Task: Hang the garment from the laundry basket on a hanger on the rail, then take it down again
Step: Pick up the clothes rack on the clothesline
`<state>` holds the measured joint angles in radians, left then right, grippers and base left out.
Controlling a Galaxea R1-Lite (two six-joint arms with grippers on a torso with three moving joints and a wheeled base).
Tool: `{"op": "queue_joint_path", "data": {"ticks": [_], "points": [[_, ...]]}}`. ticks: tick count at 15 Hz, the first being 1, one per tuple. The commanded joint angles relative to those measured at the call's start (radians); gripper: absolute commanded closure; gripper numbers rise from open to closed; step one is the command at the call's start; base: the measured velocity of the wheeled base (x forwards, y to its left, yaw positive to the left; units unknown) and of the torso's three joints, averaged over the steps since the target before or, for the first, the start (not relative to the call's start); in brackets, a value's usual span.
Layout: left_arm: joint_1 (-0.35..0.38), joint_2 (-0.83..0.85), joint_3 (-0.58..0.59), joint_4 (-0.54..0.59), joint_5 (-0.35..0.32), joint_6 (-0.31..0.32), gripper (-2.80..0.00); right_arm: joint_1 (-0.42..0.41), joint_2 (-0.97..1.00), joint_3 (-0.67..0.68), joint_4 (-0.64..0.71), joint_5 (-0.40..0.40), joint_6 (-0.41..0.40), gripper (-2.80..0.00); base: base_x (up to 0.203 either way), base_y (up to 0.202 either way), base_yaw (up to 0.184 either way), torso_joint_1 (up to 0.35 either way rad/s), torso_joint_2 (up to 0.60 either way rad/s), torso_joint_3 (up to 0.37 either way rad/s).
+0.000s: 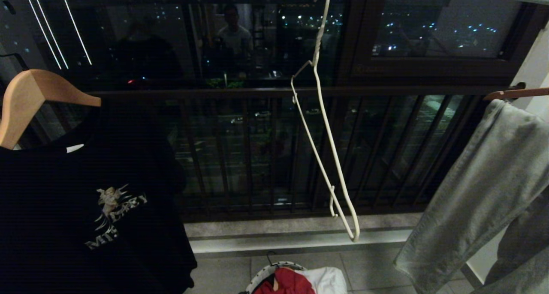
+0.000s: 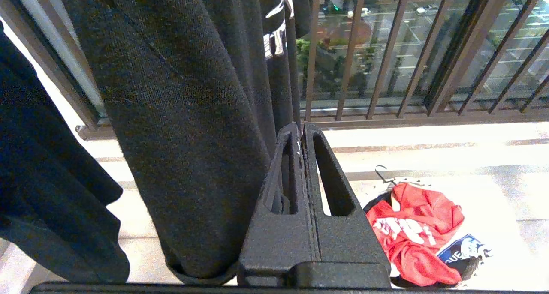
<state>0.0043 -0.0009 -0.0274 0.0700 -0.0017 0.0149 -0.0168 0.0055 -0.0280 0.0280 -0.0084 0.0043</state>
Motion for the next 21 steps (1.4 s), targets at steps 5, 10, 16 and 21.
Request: {"op": "queue_joint_path", "data": {"ticks": [5, 10, 16, 21], "points": [[0.0, -0.001, 0.0, 0.001, 0.0, -0.001, 0.0, 0.0, 0.369, -0.348, 0.037, 0.092, 0.0, 0.0, 0.0, 0.0, 0.0, 0.0, 0.0, 0.0], [0.0, -0.001, 0.0, 0.001, 0.0, 0.0, 0.0, 0.0, 0.717, -0.704, 0.053, 0.366, 0.0, 0.0, 0.0, 0.0, 0.0, 0.0, 0.0, 0.0], [0.0, -0.001, 0.0, 0.001, 0.0, -0.001, 0.0, 0.139, 1.016, -1.157, 0.278, 0.493, 0.0, 0.0, 0.0, 0.0, 0.0, 0.0, 0.0, 0.0], [0.0, -0.001, 0.0, 0.001, 0.0, 0.0, 0.0, 0.429, 1.17, -1.316, 0.335, 0.302, 0.09, 0.0, 0.0, 0.0, 0.0, 0.0, 0.0, 0.0]]}}
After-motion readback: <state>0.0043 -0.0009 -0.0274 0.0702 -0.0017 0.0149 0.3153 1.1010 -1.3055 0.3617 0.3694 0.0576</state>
